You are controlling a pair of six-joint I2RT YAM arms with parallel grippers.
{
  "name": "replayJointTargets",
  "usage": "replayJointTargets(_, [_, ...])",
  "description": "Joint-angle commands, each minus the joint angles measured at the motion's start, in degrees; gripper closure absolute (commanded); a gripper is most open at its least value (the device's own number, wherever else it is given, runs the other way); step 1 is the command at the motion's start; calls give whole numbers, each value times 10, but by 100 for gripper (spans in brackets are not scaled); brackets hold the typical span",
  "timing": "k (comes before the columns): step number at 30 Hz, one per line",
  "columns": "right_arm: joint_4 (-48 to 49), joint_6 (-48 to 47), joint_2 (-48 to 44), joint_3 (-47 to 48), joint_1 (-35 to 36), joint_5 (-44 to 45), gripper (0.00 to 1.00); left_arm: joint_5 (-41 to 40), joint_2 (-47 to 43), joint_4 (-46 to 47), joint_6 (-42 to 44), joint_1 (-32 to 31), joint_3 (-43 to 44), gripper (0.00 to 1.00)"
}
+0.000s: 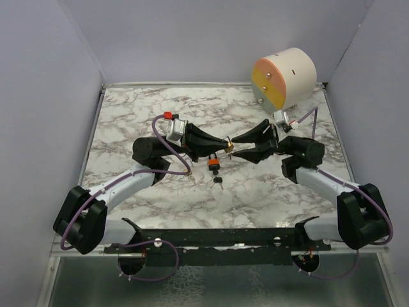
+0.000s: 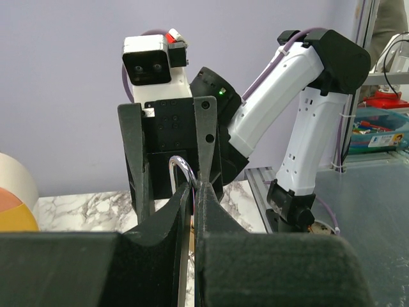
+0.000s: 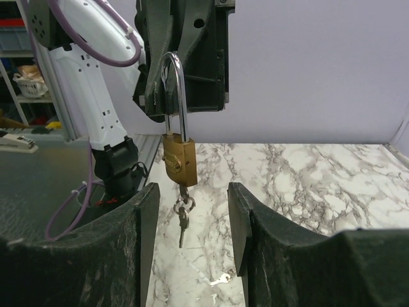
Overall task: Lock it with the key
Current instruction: Lock the lock.
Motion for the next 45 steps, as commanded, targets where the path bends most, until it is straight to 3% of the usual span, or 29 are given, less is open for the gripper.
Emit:
replayJointTargets(1, [28, 3, 5, 21, 12, 9, 54, 5, -9, 5, 10, -5, 22, 100])
replayJointTargets(24, [-41, -46, 15, 31, 34, -2, 59, -2, -31, -57, 63, -5, 43, 100])
replayJointTargets(33, [-44, -48, 16, 34, 34, 3, 73, -5, -32, -62, 67, -6, 42, 100])
replayJointTargets(37, [-50, -50, 16, 38, 37, 6, 98, -8, -31, -62, 67, -5, 42, 100])
replayJointTargets(45, [-110, -97, 5, 32, 39, 14, 99, -20, -43, -81, 107, -5, 56, 100])
